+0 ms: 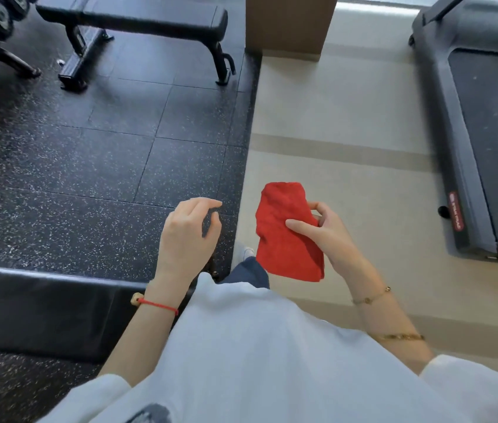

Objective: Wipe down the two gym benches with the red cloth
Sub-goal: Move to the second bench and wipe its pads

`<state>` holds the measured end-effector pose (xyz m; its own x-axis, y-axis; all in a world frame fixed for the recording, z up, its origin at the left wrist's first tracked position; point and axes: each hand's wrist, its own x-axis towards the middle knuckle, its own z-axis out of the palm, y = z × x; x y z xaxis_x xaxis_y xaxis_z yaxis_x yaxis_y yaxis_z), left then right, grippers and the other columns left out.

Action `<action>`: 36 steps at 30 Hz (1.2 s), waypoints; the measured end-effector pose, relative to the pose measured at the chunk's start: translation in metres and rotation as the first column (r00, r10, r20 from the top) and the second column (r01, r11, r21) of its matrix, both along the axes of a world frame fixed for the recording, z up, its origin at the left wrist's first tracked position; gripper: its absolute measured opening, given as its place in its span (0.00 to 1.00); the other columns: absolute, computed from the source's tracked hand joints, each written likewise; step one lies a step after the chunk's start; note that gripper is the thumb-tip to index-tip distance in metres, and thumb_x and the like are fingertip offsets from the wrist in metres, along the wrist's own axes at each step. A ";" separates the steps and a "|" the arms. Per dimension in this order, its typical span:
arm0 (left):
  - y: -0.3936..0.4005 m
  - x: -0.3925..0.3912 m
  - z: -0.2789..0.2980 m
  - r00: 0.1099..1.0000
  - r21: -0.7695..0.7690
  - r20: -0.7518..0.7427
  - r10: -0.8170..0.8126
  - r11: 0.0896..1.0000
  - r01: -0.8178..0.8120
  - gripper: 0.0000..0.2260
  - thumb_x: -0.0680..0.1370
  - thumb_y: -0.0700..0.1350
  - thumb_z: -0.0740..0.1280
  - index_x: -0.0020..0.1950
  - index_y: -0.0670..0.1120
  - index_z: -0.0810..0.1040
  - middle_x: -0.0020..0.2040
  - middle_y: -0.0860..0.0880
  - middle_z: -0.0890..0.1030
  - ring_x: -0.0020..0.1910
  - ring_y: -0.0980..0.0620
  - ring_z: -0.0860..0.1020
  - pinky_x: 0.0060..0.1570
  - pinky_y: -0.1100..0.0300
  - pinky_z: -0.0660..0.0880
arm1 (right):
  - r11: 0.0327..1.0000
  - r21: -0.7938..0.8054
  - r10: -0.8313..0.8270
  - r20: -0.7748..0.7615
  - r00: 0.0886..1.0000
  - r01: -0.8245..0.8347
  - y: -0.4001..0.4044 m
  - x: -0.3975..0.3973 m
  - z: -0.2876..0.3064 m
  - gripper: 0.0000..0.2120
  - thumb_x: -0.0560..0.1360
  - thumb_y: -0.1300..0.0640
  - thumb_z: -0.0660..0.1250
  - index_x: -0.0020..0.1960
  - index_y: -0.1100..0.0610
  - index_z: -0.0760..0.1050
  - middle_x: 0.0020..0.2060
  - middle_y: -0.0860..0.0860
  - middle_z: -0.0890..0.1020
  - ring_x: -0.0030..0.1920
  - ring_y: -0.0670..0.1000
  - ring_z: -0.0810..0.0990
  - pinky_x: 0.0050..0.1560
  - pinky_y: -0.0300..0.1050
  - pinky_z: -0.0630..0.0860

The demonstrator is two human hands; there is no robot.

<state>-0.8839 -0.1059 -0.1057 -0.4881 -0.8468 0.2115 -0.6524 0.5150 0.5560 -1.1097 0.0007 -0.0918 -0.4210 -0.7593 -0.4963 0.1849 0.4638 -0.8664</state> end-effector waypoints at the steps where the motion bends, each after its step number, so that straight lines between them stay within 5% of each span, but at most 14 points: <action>1: -0.022 -0.009 0.002 1.000 -0.006 0.000 0.009 1.000 -0.009 0.09 0.79 0.40 0.65 0.57 0.46 0.81 0.55 0.50 0.82 0.56 0.48 0.78 0.58 0.49 0.75 | 1.000 -0.005 0.010 -0.002 1.000 -0.010 -0.024 -0.012 0.003 0.21 0.72 0.60 0.75 0.62 0.57 0.72 0.49 0.55 0.85 0.47 0.54 0.85 0.49 0.48 0.81; 11: -0.206 -0.076 0.017 0.997 -0.033 0.034 0.066 0.997 -0.065 0.08 0.79 0.40 0.66 0.57 0.46 0.81 0.55 0.49 0.82 0.55 0.48 0.79 0.58 0.48 0.76 | 0.996 -0.043 0.073 -0.013 0.997 -0.074 -0.229 -0.093 0.014 0.21 0.71 0.59 0.75 0.61 0.57 0.72 0.49 0.55 0.85 0.49 0.55 0.85 0.52 0.51 0.81; 16: -0.291 -0.093 0.013 0.990 -0.021 0.057 0.131 0.991 -0.130 0.09 0.79 0.41 0.66 0.57 0.46 0.81 0.55 0.50 0.82 0.56 0.48 0.79 0.59 0.48 0.75 | 0.992 -0.037 0.122 -0.006 0.993 -0.122 -0.327 -0.117 0.000 0.20 0.71 0.61 0.75 0.59 0.59 0.73 0.48 0.56 0.85 0.43 0.49 0.84 0.42 0.40 0.80; 23: -0.424 -0.123 0.015 0.967 0.003 0.061 0.247 0.969 -0.248 0.09 0.79 0.41 0.65 0.58 0.45 0.81 0.56 0.49 0.82 0.56 0.48 0.78 0.60 0.47 0.75 | 0.974 -0.034 0.224 -0.035 0.974 -0.225 -0.495 -0.149 -0.009 0.19 0.71 0.62 0.75 0.59 0.61 0.73 0.53 0.62 0.83 0.53 0.59 0.82 0.59 0.58 0.77; 27: -0.507 -0.133 0.026 0.952 0.016 0.050 0.302 0.953 -0.303 0.09 0.79 0.41 0.65 0.58 0.45 0.81 0.56 0.49 0.82 0.56 0.48 0.78 0.60 0.48 0.75 | 0.962 -0.041 0.269 -0.038 0.962 -0.271 -0.596 -0.164 0.005 0.20 0.71 0.62 0.75 0.60 0.62 0.72 0.52 0.63 0.83 0.52 0.61 0.82 0.59 0.63 0.76; 33: -0.634 -0.140 0.039 0.930 -0.002 0.060 0.363 0.932 -0.363 0.09 0.80 0.42 0.65 0.57 0.46 0.81 0.55 0.49 0.82 0.55 0.48 0.78 0.60 0.49 0.75 | 0.941 -0.069 0.326 -0.068 0.943 -0.331 -0.737 -0.173 0.028 0.18 0.70 0.60 0.76 0.56 0.57 0.74 0.44 0.50 0.85 0.47 0.54 0.84 0.51 0.52 0.81; 36: -0.682 -0.140 0.040 0.918 0.003 0.048 0.393 0.919 -0.394 0.08 0.80 0.42 0.65 0.57 0.46 0.81 0.55 0.50 0.82 0.54 0.49 0.78 0.58 0.50 0.75 | 0.935 -0.068 0.345 -0.057 0.937 -0.349 -0.788 -0.173 0.030 0.18 0.70 0.60 0.76 0.56 0.58 0.74 0.45 0.53 0.85 0.46 0.53 0.84 0.54 0.56 0.80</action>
